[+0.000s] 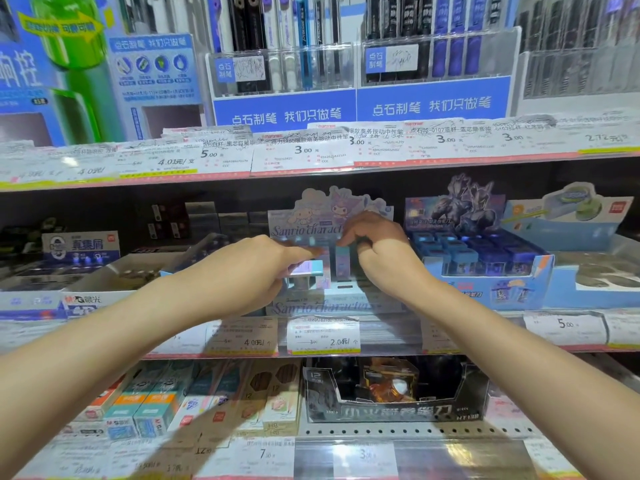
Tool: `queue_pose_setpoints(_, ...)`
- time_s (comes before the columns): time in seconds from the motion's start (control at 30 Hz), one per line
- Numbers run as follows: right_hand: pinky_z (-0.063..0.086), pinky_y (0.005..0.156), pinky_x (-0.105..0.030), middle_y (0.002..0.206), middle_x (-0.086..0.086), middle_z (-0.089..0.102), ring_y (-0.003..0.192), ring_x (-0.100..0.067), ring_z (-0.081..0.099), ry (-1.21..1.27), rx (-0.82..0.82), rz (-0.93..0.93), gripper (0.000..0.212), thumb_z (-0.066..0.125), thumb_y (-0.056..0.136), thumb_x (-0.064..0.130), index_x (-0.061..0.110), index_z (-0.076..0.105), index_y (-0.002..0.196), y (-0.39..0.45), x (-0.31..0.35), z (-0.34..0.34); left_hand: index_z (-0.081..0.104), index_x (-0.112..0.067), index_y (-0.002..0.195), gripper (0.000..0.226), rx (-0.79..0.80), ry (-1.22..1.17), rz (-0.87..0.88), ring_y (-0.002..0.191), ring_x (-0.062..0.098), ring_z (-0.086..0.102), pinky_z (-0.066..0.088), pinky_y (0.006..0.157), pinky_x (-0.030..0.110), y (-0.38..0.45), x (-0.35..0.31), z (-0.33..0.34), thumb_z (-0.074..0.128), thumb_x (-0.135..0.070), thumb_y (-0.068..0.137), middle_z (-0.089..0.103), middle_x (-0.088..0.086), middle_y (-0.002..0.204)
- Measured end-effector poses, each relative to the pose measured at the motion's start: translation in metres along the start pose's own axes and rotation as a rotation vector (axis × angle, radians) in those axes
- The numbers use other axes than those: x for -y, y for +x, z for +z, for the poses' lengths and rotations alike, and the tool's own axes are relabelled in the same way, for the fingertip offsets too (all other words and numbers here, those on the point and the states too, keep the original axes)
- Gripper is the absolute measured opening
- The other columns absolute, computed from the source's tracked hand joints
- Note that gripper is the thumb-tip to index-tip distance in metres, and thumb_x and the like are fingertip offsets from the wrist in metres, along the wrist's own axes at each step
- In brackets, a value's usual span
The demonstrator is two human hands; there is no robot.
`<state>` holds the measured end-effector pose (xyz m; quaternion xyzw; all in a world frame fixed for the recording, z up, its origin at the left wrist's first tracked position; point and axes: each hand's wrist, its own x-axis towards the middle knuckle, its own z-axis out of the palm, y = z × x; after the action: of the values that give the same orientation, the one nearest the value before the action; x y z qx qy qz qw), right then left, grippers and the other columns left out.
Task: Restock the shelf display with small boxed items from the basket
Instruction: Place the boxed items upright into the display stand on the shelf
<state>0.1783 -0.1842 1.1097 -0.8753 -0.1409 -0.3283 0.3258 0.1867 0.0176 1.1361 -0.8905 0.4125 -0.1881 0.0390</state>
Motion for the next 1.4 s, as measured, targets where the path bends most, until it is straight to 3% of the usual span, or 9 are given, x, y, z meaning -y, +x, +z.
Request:
queue_pose_setpoints(0.17, 0.035, 0.092, -0.014, 0.116, -0.014, 0.061, 0.111, -0.025, 0.053, 0.024, 0.029, 0.044, 0.045, 0.036, 0.075, -0.015, 0.003, 0.069, 0.099, 0.0, 0.007, -0.008, 0.053, -0.011, 0.111, 0.024, -0.163, -0.104, -0.045, 0.086, 0.026, 0.056, 0.048, 0.073, 0.038, -0.004, -0.008, -0.002, 0.051, -0.012, 0.088, 0.055, 0.006, 0.1)
queue_pose_setpoints(0.3, 0.044, 0.088, -0.016, 0.106, 0.0, 0.06, 0.097, -0.011, 0.055, 0.158, 0.01, 0.022, 0.041, 0.043, 0.075, -0.002, 0.014, 0.062, 0.106, -0.01, 0.023, -0.011, 0.05, -0.007, 0.073, 0.023, -0.223, -0.432, -0.056, 0.051, 0.007, 0.039, 0.031, 0.051, 0.019, -0.01, -0.02, -0.006, 0.056, -0.022, 0.089, 0.044, -0.005, 0.06)
queue_pose_setpoints(0.43, 0.05, 0.077, -0.016, 0.081, 0.013, 0.063, 0.077, -0.002, 0.059, 0.419, 0.151, 0.006, 0.033, 0.054, 0.079, -0.004, 0.028, 0.062, 0.081, -0.023, 0.043, -0.014, 0.053, -0.008, 0.067, 0.025, -0.082, -0.947, -0.16, 0.041, 0.007, 0.04, 0.035, 0.043, 0.02, -0.01, -0.03, -0.008, 0.061, -0.02, 0.087, 0.046, -0.007, 0.047)
queue_pose_setpoints(0.63, 0.051, 0.078, -0.049, 0.083, -0.021, 0.068, 0.077, -0.023, 0.06, 0.586, 0.173, 0.029, 0.008, 0.064, 0.081, 0.002, 0.006, 0.07, 0.085, -0.031, 0.05, -0.019, 0.054, -0.011, 0.066, 0.019, 0.114, -1.473, -0.189, 0.037, 0.005, 0.032, 0.029, 0.037, 0.015, -0.009, -0.038, -0.01, 0.063, -0.007, 0.082, 0.042, -0.003, 0.047)
queue_pose_setpoints(0.83, 0.049, 0.073, -0.035, 0.078, -0.003, 0.065, 0.073, -0.019, 0.058, 0.654, 0.238, 0.02, 0.009, 0.069, 0.076, -0.001, 0.006, 0.07, 0.08, -0.03, 0.051, -0.023, 0.061, -0.006, 0.084, 0.039, 0.293, -1.909, -0.15, 0.035, -0.001, 0.036, 0.034, 0.033, 0.009, -0.007, -0.034, -0.008, 0.074, -0.038, 0.066, 0.054, 0.005, 0.062)
queue_pose_setpoints(1.0, 0.052, 0.079, -0.045, 0.067, -0.014, 0.066, 0.069, -0.022, 0.06, 0.603, 0.264, 0.078, 0.01, 0.076, 0.071, 0.009, 0.005, 0.071, 0.079, -0.026, 0.051, -0.022, 0.069, -0.013, 0.081, 0.038, 0.277, -1.921, -0.198, 0.036, 0.003, 0.038, 0.033, 0.033, 0.011, -0.006, -0.038, -0.007, 0.053, -0.047, 0.08, 0.057, 0.011, 0.065)
queue_pose_setpoints(1.13, 0.055, 0.074, -0.029, 0.073, -0.012, 0.069, 0.068, -0.01, 0.063, 0.6, 0.272, 0.117, 0.002, 0.074, 0.072, 0.01, 0.008, 0.074, 0.073, -0.023, 0.048, -0.024, 0.062, -0.008, 0.098, 0.043, 0.219, -1.845, -0.246, 0.034, 0.008, 0.046, 0.039, 0.034, 0.016, -0.008, -0.039, -0.006, 0.044, -0.043, 0.082, 0.063, 0.015, 0.066)
queue_pose_setpoints(1.27, 0.051, 0.073, -0.033, 0.077, -0.01, 0.068, 0.069, -0.015, 0.06, 0.58, 0.262, 0.125, 0.005, 0.073, 0.072, 0.018, 0.014, 0.073, 0.074, -0.019, 0.04, -0.034, 0.058, 0.005, 0.1, 0.049, 0.19, -1.815, -0.325, 0.029, 0.01, 0.044, 0.037, 0.031, 0.013, -0.012, -0.033, -0.008, 0.044, -0.039, 0.083, 0.061, 0.017, 0.065)
queue_pose_setpoints(1.4, 0.054, 0.068, -0.021, 0.079, -0.004, 0.065, 0.064, -0.009, 0.061, 0.659, 0.244, 0.093, 0.004, 0.065, 0.08, 0.008, 0.01, 0.068, 0.079, -0.016, 0.035, -0.042, 0.063, -0.002, 0.087, 0.037, 0.201, -1.738, -0.344, 0.026, 0.006, 0.031, 0.019, 0.032, 0.012, -0.02, -0.028, -0.009, 0.045, -0.035, 0.083, 0.058, 0.01, 0.057)
